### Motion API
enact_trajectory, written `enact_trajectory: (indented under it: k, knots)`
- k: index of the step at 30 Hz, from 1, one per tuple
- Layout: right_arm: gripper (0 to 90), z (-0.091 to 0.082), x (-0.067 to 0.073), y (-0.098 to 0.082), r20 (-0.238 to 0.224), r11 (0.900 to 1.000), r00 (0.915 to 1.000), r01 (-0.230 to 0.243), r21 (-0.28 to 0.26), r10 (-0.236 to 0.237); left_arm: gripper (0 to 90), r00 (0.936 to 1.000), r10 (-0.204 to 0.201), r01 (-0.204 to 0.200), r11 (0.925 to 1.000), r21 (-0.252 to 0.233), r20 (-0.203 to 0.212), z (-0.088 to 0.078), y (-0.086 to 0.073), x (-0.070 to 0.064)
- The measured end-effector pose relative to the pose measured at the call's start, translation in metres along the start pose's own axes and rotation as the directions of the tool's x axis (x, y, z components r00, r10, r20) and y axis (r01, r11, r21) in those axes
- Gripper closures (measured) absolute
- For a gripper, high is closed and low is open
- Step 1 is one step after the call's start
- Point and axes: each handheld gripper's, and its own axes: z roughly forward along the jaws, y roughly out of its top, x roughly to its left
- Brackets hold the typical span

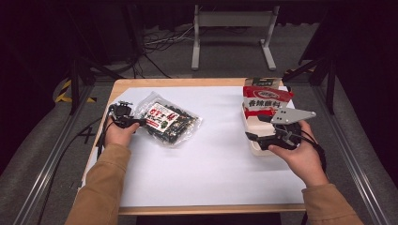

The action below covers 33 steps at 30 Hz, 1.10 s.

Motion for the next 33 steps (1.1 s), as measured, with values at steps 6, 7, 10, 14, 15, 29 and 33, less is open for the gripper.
enact_trajectory:
  k: [6,7,10,14,15,29,33]
  knots:
    - [26.7,0.004,0.000,0.000,-0.007,1.000,1.0000,0.000,-0.001,0.000,56.2,0.9993,0.010,-0.010,0.9999,-0.007,-0.037,0.000,0.000,-0.003]
    - [26.7,0.004,0.000,0.000,-0.007,1.000,1.0000,0.000,-0.001,0.000,56.2,0.9992,0.013,-0.013,0.9999,-0.009,-0.038,0.000,0.000,-0.004]
    - [26.7,0.004,0.000,-0.002,-0.006,1.000,1.0000,-0.004,-0.004,0.004,65.7,0.9943,0.050,-0.052,0.9985,-0.016,-0.094,0.001,-0.001,-0.010]
    - [26.8,0.004,-0.001,-0.005,0.001,1.000,1.0000,-0.005,-0.011,0.005,73.2,0.9953,0.042,-0.045,0.9985,-0.032,-0.087,0.001,-0.002,-0.008]
    - [26.7,0.003,-0.001,-0.005,0.001,1.000,1.0000,-0.005,-0.013,0.005,77.2,0.9964,0.031,-0.034,0.9988,-0.035,-0.078,0.001,-0.002,-0.008]
    - [30.8,-0.006,-0.003,-0.010,0.009,1.000,0.9998,-0.016,-0.023,0.016,88.5,0.9997,0.025,-0.025,0.9958,-0.088,-0.003,-0.016,0.000,-0.002]
    - [32.7,-0.007,-0.001,-0.010,0.007,1.000,0.9999,-0.014,-0.028,0.014,88.7,0.9989,0.047,-0.046,0.9887,-0.143,0.006,-0.034,0.003,-0.007]
